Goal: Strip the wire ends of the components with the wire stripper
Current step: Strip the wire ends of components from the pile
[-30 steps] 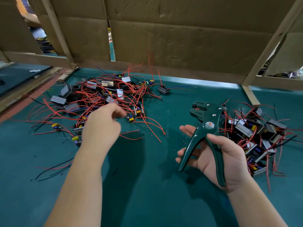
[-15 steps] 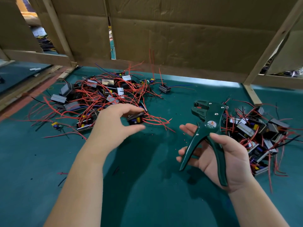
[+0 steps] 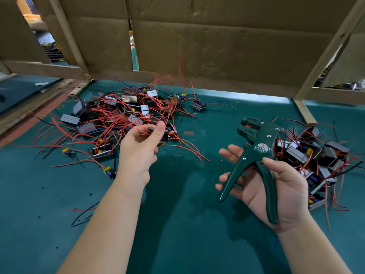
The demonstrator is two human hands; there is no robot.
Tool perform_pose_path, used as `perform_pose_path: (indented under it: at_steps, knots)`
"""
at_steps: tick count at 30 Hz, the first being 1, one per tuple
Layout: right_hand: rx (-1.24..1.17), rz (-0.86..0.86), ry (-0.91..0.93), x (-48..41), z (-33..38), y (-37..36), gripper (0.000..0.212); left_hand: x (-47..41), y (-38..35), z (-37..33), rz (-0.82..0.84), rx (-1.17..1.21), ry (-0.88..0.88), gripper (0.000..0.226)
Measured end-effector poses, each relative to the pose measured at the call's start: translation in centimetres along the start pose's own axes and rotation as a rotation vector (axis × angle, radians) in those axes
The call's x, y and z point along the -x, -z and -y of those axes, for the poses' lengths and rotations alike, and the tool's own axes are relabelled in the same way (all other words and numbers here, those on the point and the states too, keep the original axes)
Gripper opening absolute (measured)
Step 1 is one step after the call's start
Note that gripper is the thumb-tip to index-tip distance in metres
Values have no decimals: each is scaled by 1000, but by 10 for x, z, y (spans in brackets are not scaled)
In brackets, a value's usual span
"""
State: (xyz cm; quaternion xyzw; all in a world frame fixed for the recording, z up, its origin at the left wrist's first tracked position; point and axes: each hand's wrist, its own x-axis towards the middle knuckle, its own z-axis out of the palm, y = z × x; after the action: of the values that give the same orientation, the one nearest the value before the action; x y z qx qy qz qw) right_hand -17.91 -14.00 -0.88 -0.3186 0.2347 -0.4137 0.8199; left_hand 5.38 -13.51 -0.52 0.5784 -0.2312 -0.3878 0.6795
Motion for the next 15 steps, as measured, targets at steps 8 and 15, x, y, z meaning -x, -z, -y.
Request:
perform_pose_path:
  at_steps: [8,15]
  knots:
    - [9,16,-44,0,-5,-3,89,-12,7,3,-36,287,137,12]
    - [7,10,-48,0,-5,-4,89,-20,27,10,-182,-844,-181,29]
